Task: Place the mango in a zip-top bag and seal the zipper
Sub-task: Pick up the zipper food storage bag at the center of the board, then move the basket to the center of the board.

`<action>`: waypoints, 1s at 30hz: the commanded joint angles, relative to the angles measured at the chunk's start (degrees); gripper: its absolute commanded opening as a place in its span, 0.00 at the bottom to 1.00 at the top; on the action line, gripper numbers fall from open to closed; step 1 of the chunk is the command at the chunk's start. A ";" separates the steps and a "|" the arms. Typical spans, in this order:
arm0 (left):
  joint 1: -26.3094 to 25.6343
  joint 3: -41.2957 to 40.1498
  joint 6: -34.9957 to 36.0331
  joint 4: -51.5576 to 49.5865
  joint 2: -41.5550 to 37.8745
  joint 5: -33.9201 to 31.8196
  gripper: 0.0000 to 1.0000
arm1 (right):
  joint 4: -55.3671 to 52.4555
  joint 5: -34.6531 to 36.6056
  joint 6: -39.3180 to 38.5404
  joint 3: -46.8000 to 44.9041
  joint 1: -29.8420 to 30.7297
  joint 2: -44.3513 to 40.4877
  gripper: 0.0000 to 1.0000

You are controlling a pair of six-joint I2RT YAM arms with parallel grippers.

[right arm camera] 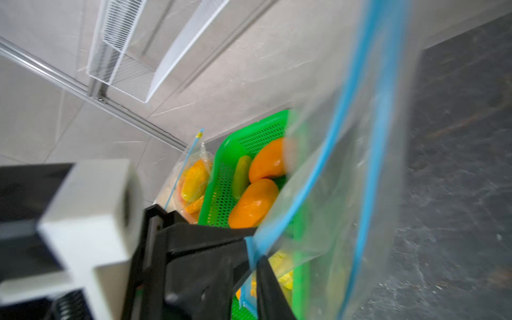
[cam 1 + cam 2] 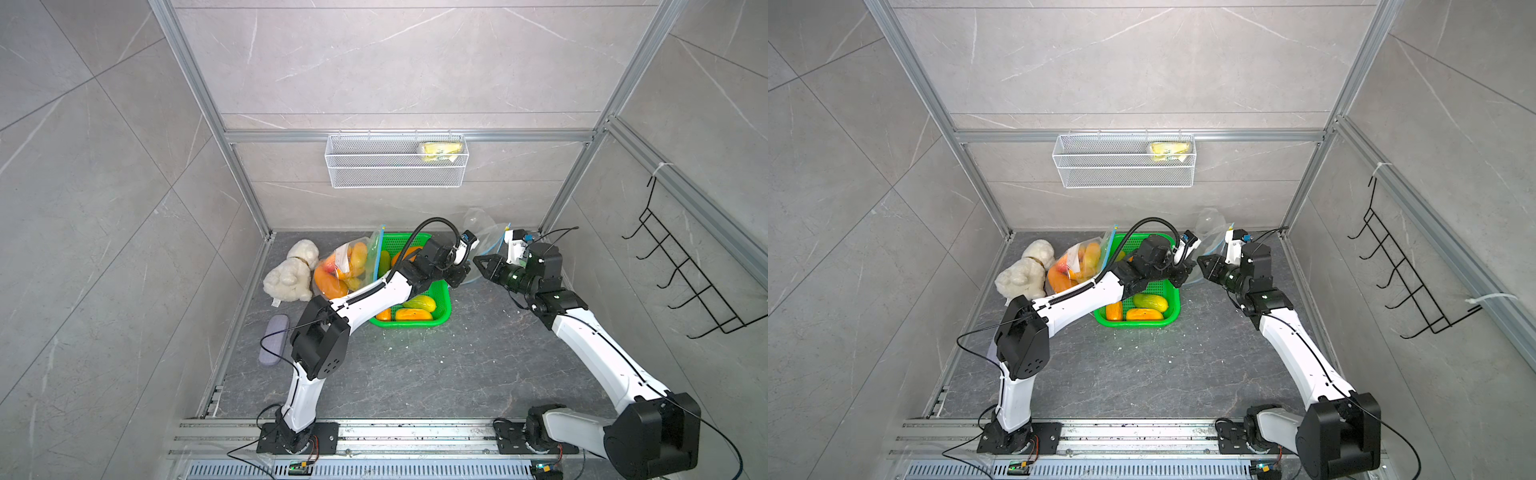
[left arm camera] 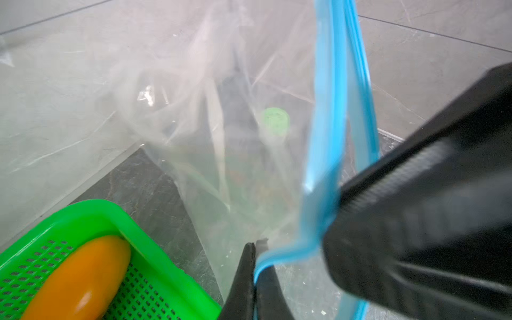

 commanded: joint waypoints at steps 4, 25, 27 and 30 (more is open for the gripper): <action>1.73 -2.28 -3.11 2.40 -12.52 -15.79 0.00 | 12.38 -14.80 2.95 -5.64 1.08 -7.63 0.52; 10.70 -22.72 -9.68 2.30 -37.01 -32.09 0.00 | -18.14 29.40 -17.94 6.64 20.57 21.65 0.61; 11.17 -23.57 -10.15 2.59 -37.84 -31.56 0.00 | -18.60 32.34 -18.14 7.56 20.75 23.18 0.60; 11.42 -23.81 -10.17 2.38 -38.77 -31.48 0.00 | -19.94 35.95 -18.39 8.96 20.84 24.41 0.60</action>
